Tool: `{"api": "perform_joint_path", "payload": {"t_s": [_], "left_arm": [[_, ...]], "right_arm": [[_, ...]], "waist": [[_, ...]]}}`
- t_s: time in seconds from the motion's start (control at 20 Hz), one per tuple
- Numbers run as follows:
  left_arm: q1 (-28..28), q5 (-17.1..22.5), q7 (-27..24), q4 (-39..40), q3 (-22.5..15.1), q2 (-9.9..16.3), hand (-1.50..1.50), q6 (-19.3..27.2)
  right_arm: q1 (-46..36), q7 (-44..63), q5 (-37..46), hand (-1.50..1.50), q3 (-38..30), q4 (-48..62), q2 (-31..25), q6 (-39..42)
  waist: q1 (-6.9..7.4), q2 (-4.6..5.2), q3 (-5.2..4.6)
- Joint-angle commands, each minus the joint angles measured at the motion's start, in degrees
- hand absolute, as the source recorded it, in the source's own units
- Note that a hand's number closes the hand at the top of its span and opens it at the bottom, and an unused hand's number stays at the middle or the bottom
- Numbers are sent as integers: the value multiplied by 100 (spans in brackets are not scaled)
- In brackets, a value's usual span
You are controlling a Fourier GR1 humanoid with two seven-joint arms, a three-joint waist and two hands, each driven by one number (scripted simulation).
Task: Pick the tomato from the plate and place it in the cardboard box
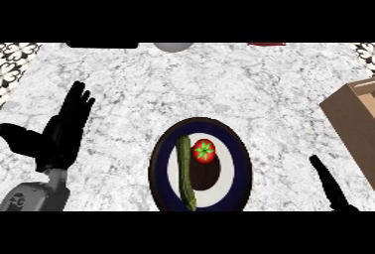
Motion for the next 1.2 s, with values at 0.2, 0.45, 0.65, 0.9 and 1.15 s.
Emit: {"api": "perform_joint_path", "payload": {"t_s": [0.2, 0.45, 0.65, 0.9, 1.15], "left_arm": [[-147, 48, 283, -107, 245, 44, 0, -90], [7, -443, 349, -313, 21, -282, 0, 125], [247, -220, -85, -29, 372, -323, 0, -320], [248, -534, 107, -147, 309, -523, 0, -246], [-53, -374, 512, -126, 797, -292, 0, -519]], "right_arm": [[-1841, 2651, 968, -150, 1205, -677, 979, 1359], [-2456, 3377, 1468, -150, 1505, -300, 1455, 1544], [-3081, 3516, 1244, -150, 1102, 697, 1468, 1335], [-3125, 3812, 1134, -150, 1647, 851, 1474, 764], [-3053, 3218, 1080, -150, 1561, 1759, 1475, 113]], "waist": [[-1, -7, 20], [-67, -19, 27], [-51, -8, 27], [-62, -15, 29], [-67, -13, 30]]}}
